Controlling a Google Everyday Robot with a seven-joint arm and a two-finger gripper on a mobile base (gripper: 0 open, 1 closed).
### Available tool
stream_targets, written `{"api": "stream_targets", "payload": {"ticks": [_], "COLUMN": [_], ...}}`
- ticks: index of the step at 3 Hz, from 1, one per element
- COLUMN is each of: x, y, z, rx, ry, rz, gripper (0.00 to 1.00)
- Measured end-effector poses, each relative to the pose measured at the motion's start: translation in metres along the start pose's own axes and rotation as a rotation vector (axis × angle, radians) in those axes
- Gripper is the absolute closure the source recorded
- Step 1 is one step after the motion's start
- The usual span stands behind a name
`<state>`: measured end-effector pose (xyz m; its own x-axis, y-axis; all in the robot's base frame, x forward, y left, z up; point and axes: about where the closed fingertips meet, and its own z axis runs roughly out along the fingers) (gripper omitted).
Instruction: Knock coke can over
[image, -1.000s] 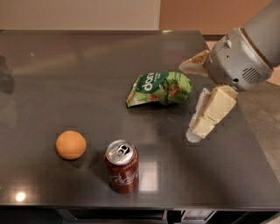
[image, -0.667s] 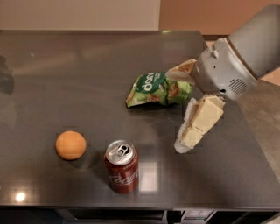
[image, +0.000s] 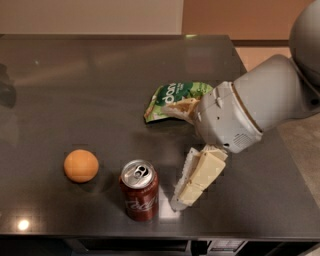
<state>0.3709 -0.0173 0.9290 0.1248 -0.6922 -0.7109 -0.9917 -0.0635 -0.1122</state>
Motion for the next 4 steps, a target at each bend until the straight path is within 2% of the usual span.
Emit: {"api": "stream_targets", "payload": {"ticks": [1,2,3,4], "x": [-0.002,-0.006,-0.01,-0.015], "y": [0.007,0.019,0.031,0.035], "z": [0.012,0.032,0.049,0.057], "rx": [-0.002,-0.024,-0.051,-0.066], "ry": [-0.04,-0.12,-0.172,-0.197], "rz": [-0.007,0.022,0.041,0.048], "gripper": [0.0,0.0,0.0,0.0]}}
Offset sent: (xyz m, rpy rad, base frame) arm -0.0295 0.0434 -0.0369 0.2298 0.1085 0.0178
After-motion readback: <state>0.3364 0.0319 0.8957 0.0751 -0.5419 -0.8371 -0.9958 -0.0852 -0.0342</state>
